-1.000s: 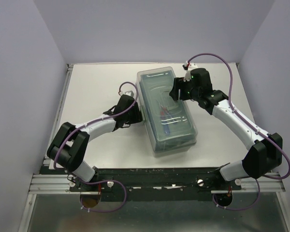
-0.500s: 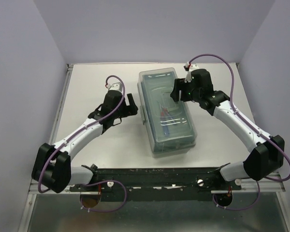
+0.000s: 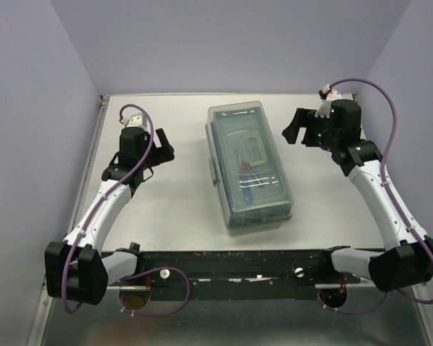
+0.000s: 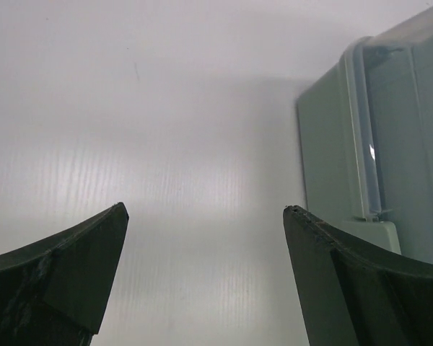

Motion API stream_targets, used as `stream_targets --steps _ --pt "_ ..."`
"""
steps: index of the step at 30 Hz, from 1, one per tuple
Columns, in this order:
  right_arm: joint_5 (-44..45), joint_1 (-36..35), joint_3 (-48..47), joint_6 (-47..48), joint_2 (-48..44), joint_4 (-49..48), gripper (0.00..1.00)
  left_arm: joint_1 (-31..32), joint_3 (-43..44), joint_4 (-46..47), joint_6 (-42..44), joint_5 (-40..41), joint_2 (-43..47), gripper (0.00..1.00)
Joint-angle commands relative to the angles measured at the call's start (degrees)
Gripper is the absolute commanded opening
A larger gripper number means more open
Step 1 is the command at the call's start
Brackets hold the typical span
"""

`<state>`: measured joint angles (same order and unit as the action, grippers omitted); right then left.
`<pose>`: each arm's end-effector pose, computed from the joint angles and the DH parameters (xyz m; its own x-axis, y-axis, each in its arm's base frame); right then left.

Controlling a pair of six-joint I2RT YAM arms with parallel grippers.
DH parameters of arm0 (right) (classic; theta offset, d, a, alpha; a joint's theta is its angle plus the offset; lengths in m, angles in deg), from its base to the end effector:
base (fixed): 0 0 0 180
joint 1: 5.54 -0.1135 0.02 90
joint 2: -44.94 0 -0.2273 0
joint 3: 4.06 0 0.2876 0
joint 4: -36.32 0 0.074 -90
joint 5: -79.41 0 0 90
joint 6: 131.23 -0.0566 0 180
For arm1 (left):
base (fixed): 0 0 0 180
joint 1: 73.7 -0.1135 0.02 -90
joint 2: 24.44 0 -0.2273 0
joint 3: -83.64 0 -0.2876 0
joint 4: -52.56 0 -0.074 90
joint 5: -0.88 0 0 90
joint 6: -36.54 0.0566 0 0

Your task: Pack the tool kit

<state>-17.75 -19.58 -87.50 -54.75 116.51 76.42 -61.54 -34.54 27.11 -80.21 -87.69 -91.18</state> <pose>0.3323 0.0904 0.3267 -0.5273 0.1072 -0.8429 -0.2303 0.9368 0.2633 0.3223 -0.0680 0.2316 -0.5267 -0.3468 -0.7761 -0.0532 0.9247 -0.3771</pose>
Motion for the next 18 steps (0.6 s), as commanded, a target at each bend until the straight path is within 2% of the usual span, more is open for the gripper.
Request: stream_targets --steps 1,6,12,18 --pt "-4.5 7.1 4.0 -1.9 -3.1 0.2 0.95 -5.3 1.7 -3.3 1.4 -3.6 3.3 0.99" --pt "-2.4 13.4 8.5 -2.7 -9.4 -0.8 0.95 -8.3 1.9 -4.0 3.2 -5.2 7.9 0.99" --pt "4.2 13.6 15.6 -2.0 -19.8 -6.5 0.95 -8.3 3.2 -5.1 6.4 -3.5 16.5 0.99" --pt "6.9 13.6 24.4 0.5 -28.6 -15.2 0.95 -8.2 2.5 -3.7 10.0 -3.6 22.6 0.99"
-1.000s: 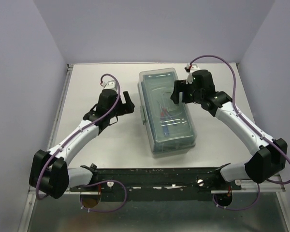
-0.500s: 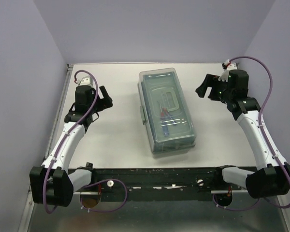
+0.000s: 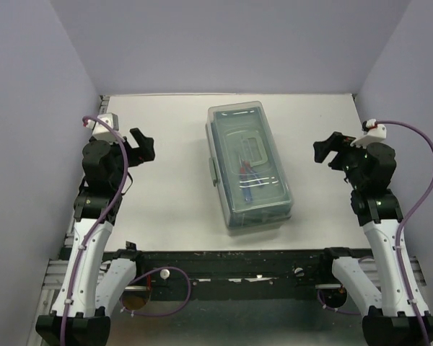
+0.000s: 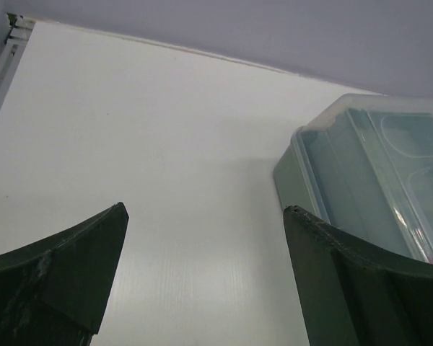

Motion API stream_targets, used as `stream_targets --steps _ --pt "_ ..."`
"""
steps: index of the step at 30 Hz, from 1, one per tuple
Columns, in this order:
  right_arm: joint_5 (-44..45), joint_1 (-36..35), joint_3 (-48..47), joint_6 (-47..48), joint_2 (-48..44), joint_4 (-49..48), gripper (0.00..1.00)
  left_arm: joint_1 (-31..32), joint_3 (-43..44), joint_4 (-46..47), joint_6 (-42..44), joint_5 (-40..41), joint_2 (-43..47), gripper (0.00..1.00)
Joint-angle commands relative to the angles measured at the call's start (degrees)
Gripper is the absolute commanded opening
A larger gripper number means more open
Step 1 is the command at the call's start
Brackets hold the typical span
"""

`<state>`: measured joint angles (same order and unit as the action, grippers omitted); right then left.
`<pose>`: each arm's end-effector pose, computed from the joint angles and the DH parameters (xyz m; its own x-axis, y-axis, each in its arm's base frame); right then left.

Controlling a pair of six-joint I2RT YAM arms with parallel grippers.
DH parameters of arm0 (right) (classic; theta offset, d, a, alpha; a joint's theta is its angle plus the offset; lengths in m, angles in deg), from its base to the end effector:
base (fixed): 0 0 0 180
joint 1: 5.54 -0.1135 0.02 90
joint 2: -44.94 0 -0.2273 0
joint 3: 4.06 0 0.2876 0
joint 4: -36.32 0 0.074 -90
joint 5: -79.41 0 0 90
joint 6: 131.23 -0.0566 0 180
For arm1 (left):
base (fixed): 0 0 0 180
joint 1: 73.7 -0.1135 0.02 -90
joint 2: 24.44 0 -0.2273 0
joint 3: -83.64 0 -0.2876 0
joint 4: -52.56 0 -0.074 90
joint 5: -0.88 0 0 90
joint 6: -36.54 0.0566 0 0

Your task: Pack the tool kit

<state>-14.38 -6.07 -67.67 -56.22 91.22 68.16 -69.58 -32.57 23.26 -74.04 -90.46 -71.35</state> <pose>0.2637 0.0062 0.3308 -0.2610 0.2557 -0.9309 -0.0059 0.9638 0.2664 0.2667 -0.0205 0.3349 -0.2341 -0.3355 -0.9125 0.0132 0.9374 -0.3480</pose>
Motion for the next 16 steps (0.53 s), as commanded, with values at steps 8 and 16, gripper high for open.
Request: stream_targets --steps 8,16 --pt "6.4 0.1 8.7 5.5 -8.5 -10.1 0.95 -0.3 -0.5 0.2 4.6 0.3 4.2 0.99" --pt "7.2 0.1 9.6 7.9 -10.2 -9.9 0.95 -0.3 -1.1 -0.6 4.9 0.8 4.2 0.99"
